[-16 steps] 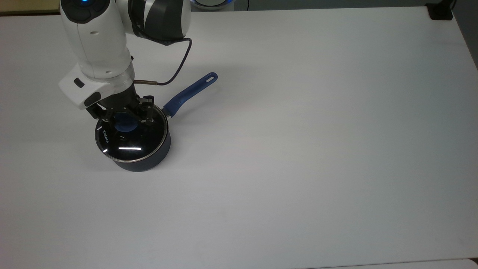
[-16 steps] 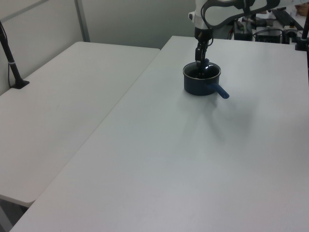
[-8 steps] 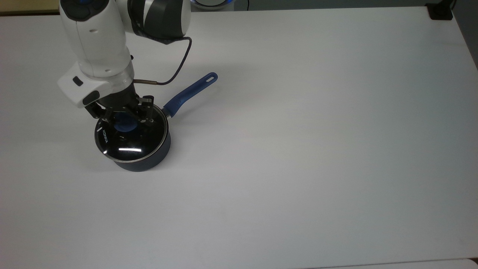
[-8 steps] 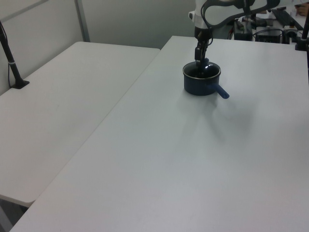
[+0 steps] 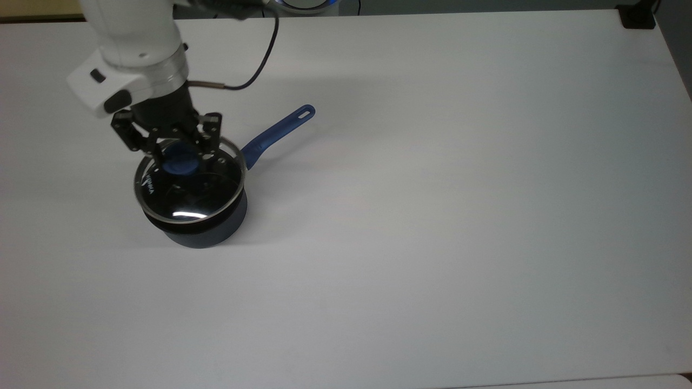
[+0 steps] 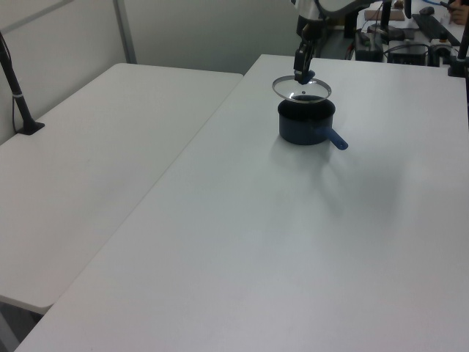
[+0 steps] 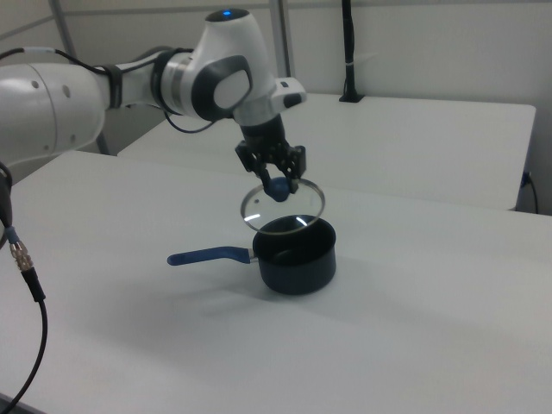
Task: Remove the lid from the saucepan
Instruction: 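Lift the glass lid up off the saucepan rim, then carry the lid away from the saucepan and lower it onto the table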
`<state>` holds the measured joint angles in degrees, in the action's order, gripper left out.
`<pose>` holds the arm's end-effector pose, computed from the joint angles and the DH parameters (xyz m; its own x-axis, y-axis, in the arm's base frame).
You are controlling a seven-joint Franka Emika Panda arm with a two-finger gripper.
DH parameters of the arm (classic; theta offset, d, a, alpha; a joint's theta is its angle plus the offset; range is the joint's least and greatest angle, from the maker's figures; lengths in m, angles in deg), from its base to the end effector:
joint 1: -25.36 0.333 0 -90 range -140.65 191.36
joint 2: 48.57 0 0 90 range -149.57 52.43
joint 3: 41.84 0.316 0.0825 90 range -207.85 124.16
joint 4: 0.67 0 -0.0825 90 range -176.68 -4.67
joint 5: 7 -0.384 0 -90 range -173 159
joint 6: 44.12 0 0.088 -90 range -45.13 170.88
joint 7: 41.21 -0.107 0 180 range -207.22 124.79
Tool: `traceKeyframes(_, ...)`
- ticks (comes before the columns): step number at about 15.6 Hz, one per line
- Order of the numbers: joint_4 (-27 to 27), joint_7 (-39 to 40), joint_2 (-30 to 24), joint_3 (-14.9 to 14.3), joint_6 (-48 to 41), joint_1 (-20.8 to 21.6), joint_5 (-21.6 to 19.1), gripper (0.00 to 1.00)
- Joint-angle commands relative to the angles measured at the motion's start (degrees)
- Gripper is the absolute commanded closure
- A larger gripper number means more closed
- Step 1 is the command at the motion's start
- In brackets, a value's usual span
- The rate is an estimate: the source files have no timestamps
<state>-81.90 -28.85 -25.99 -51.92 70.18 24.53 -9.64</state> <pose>0.6868 -0.1090 0.4957 0.9833 0.0350 0.1787 0.0243 -0.9978 0.0621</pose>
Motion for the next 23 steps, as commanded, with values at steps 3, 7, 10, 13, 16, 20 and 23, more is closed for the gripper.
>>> traceKeyframes(3, -1.0, -5.8, -3.7, -1.0, -5.0, 9.4, -0.5, 0.51)
traceKeyframes(7, -1.0, -12.8, -3.8, -1.1, -5.1, 16.2, -0.1, 0.51)
traceKeyframes(10, -1.1, -17.9, -3.0, -1.0, -4.8, 20.2, 0.0, 0.51)
traceKeyframes(13, -1.8, -21.2, -1.8, -0.6, -4.5, 22.4, 0.2, 0.51)
traceKeyframes(16, -2.2, -21.7, 0.3, -0.2, -4.4, 22.9, 0.3, 0.51)
traceKeyframes(20, -2.2, -21.7, 4.5, -0.2, -4.2, 24.6, 2.1, 0.51)
traceKeyframes(23, -2.8, -21.9, 6.2, -0.2, -3.0, 25.1, 2.3, 0.51)
